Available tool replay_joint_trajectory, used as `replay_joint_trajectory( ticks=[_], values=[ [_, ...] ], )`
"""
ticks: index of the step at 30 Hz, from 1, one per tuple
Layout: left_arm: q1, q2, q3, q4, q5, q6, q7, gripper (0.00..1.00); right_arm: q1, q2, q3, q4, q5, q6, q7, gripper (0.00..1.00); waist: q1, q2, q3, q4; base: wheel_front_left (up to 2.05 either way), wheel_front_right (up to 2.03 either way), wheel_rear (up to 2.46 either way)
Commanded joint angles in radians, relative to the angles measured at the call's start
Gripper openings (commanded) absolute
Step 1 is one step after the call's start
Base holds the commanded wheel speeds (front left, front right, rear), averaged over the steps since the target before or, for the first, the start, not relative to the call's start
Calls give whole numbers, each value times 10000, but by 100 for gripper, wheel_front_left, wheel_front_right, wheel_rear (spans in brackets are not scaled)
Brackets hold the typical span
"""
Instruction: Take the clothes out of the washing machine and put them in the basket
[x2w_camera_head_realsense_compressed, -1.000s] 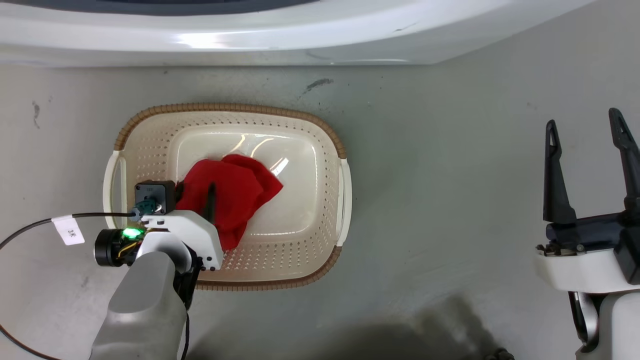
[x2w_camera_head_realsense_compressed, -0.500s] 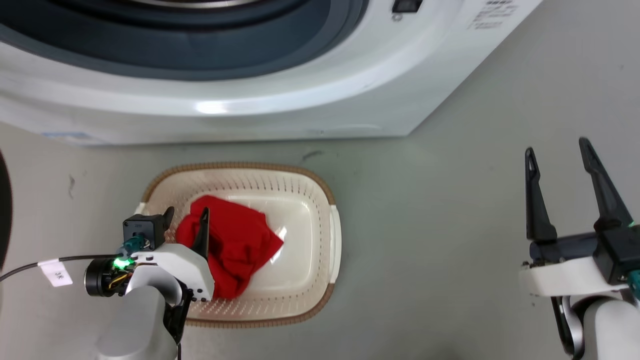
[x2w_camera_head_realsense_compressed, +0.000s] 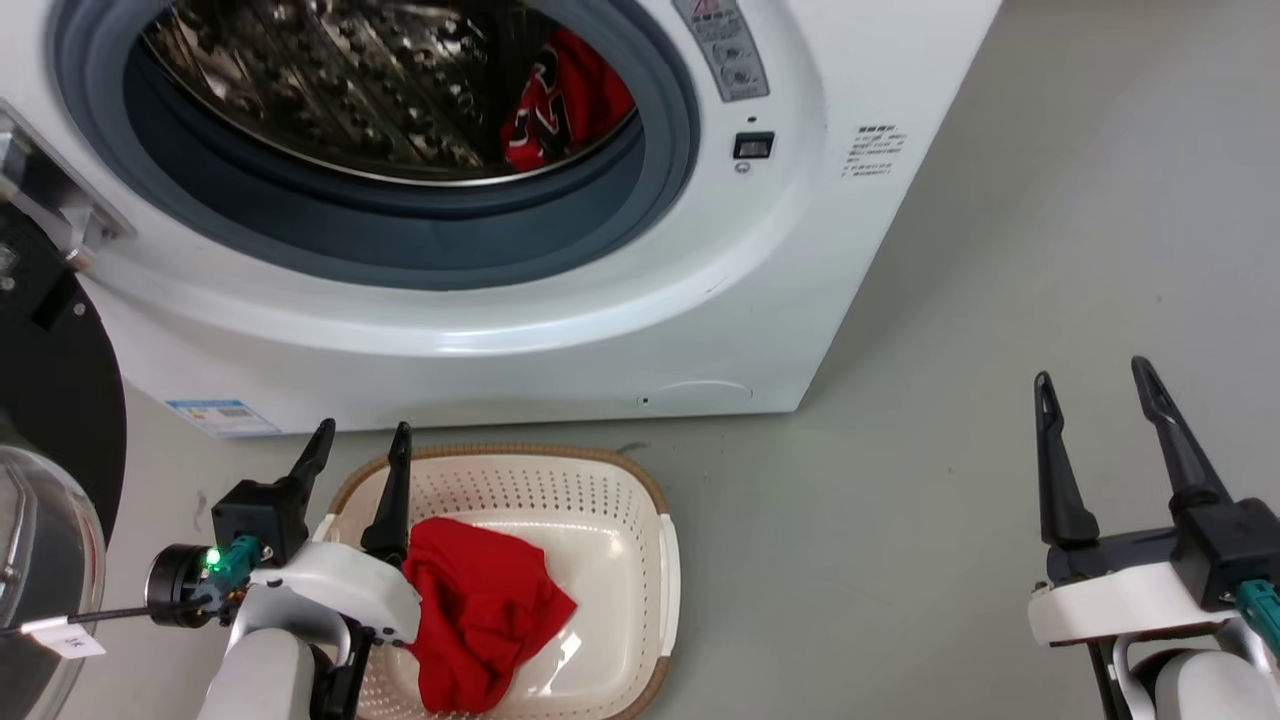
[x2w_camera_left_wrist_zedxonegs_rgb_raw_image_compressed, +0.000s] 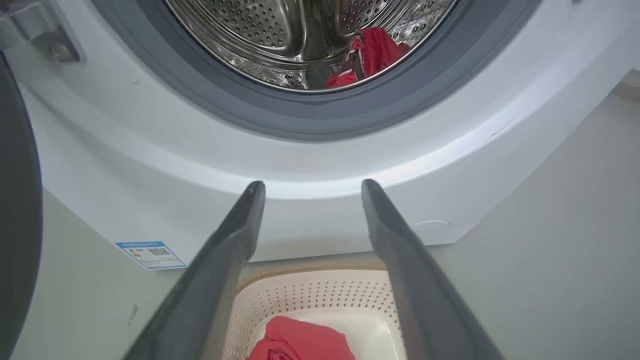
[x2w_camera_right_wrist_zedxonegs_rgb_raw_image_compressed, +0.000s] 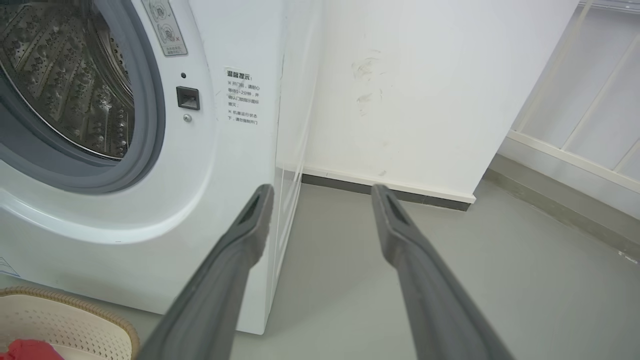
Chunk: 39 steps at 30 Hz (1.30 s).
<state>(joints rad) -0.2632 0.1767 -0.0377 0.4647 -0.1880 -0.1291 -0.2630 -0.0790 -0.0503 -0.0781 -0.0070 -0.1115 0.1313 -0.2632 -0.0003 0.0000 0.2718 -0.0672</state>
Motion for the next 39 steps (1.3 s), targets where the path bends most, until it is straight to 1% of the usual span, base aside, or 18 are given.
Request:
replay_joint_trajectory(
  ticks=[1, 7, 12, 15, 20, 25, 28, 33, 36, 39],
  values=[
    [106, 6, -27, -114, -19, -13, -27, 100, 58, 1, 17, 21, 67, -10, -24, 100, 3, 0, -208, -65, 0, 0, 0],
    [163, 283, -422, -637, -279, -15, -27, 100, 195, 1, 126, 93, 221, -10, -24, 100, 3, 0, -352, -325, 0, 0, 0],
    [-656, 902, -1014, -459, -587, -15, -27, 100, 96, 1, 227, 63, 388, -10, -24, 100, 3, 0, -48, -767, 0, 0, 0],
    [-1550, 1371, -1409, -306, -831, -15, 333, 100, -15, 4, 306, 34, 478, -10, -24, 100, 3, 0, 287, -1094, 0, 0, 0],
    [-3349, 2138, -2012, -96, -1279, -16, 1669, 100, -146, 4, 326, -49, 638, -10, -24, 100, 3, 0, 1033, -1648, 0, 0, 0],
    [-5519, 2615, -2496, 523, -1766, -16, 3463, 100, -342, 4, 367, -177, 839, -10, -24, 100, 3, 0, 2031, -2109, 0, 0, 0],
    [-6922, 3125, -2679, 979, -2057, -15, 4543, 100, -435, 5, 490, -222, 1066, -10, -24, 100, 3, 0, 2647, -2432, 0, 0, 0],
    [-8981, 3884, -3095, 1713, -2419, -15, 6186, 100, -659, 6, 919, -268, 1367, -10, -24, 100, 3, 0, 3613, -3048, 0, 0, 0],
    [-10105, 4230, -3125, 2113, -2769, -15, 7041, 100, -735, 6, 1193, -279, 1601, -10, -24, 100, 3, 0, 4023, -3426, 0, 0, 0],
    [-10929, 4432, -3139, 2554, -2883, -16, 7828, 100, -786, 9, 1479, -291, 1779, -10, -24, 100, 3, 0, 4344, -3785, 0, 0, 0]
  ],
)
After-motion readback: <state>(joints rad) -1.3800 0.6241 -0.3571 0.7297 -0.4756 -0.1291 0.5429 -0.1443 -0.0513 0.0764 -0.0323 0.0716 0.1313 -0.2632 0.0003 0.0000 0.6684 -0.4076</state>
